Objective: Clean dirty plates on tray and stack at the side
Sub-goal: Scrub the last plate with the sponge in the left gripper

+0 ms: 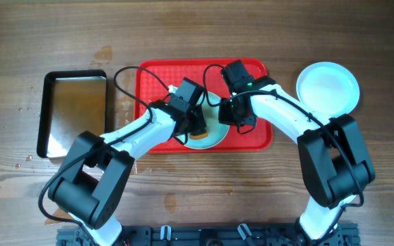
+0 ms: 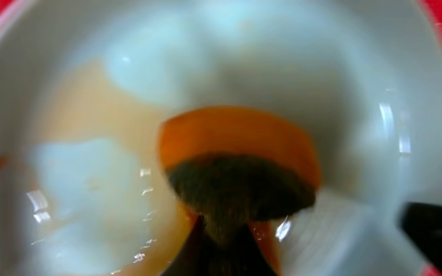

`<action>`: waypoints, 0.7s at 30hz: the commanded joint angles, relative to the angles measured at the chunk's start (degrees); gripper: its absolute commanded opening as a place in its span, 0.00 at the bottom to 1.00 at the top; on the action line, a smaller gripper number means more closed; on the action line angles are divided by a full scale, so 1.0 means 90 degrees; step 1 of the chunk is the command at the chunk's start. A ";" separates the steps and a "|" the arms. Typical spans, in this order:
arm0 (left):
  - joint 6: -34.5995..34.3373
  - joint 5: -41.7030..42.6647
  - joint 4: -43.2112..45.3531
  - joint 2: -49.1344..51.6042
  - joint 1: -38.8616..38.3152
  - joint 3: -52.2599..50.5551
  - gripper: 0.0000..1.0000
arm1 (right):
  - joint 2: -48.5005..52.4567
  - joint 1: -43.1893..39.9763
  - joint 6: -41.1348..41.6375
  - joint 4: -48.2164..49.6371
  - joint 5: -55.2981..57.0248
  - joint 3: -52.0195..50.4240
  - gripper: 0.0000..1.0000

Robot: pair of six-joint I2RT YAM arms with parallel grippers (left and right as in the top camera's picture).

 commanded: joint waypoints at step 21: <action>0.0328 -0.0600 -0.0321 -0.0709 -0.0100 0.0340 0.04 | 0.0114 0.0083 -0.0063 -0.0019 0.0185 0.0017 0.04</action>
